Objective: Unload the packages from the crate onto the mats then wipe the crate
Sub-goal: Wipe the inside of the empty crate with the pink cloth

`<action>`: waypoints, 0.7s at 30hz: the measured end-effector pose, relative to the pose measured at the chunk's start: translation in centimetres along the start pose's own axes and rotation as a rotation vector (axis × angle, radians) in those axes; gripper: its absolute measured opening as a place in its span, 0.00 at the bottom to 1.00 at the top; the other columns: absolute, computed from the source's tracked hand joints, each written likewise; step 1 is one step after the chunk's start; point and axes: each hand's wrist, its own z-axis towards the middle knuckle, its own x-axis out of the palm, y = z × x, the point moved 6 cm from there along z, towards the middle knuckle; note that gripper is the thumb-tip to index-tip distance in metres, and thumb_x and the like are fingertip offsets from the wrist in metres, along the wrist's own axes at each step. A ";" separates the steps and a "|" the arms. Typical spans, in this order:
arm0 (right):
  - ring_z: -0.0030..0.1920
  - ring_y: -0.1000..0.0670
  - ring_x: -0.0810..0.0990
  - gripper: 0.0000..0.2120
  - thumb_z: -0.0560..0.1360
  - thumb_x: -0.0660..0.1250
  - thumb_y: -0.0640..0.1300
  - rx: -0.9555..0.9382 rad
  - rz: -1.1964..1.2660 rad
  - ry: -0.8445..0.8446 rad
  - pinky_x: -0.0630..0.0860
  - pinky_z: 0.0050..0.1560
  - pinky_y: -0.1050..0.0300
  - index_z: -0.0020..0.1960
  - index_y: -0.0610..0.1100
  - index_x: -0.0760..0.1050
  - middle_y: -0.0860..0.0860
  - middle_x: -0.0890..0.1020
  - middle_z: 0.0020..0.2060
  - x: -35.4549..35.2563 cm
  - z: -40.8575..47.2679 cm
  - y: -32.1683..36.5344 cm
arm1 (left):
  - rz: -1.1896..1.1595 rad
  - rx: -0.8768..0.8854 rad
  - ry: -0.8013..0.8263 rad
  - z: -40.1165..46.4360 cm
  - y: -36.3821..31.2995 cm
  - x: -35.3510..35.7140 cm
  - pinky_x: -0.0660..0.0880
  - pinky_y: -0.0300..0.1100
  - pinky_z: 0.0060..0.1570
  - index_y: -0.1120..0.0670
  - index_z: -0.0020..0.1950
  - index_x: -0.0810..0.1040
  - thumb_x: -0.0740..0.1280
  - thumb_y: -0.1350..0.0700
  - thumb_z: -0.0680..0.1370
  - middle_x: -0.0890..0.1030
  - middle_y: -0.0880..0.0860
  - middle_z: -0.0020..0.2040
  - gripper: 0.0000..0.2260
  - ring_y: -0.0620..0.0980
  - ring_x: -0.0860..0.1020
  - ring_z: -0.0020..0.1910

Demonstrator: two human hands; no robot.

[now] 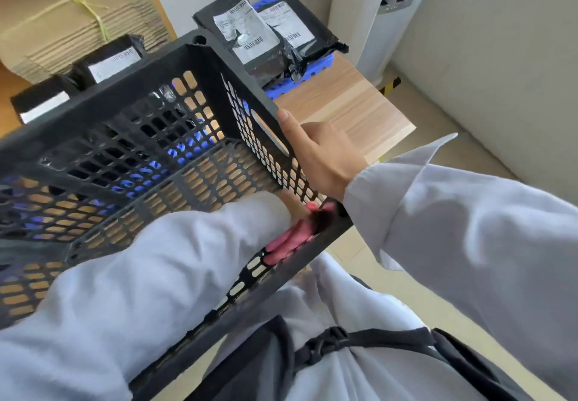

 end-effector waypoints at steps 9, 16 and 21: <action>0.37 0.44 0.75 0.32 0.80 0.49 0.67 -0.020 0.128 0.076 0.68 0.42 0.50 0.31 0.43 0.68 0.47 0.76 0.30 -0.1 0.1 -0.2 | -0.753 0.218 0.180 -8.6 0.2 -5.6 0.73 0.47 0.59 0.59 0.51 0.85 0.74 0.62 0.69 0.84 0.57 0.47 0.11 0.52 0.81 0.50; 0.35 0.48 0.71 0.28 0.81 0.49 0.65 -0.059 0.185 -0.059 0.65 0.38 0.51 0.32 0.45 0.64 0.52 0.71 0.28 -1.5 -1.2 -0.6 | -1.107 0.044 0.129 -8.6 5.5 -5.3 0.78 0.54 0.50 0.63 0.56 0.80 0.83 0.53 0.54 0.82 0.64 0.54 0.34 0.60 0.83 0.48; 0.54 0.46 0.76 0.26 0.75 0.48 0.69 -0.009 0.228 -0.266 0.72 0.56 0.45 0.49 0.52 0.74 0.52 0.79 0.47 -1.2 -5.0 -3.0 | -0.772 0.003 -0.056 -4.9 8.0 -4.8 0.75 0.54 0.60 0.54 0.52 0.83 0.82 0.40 0.50 0.85 0.58 0.51 0.35 0.58 0.82 0.53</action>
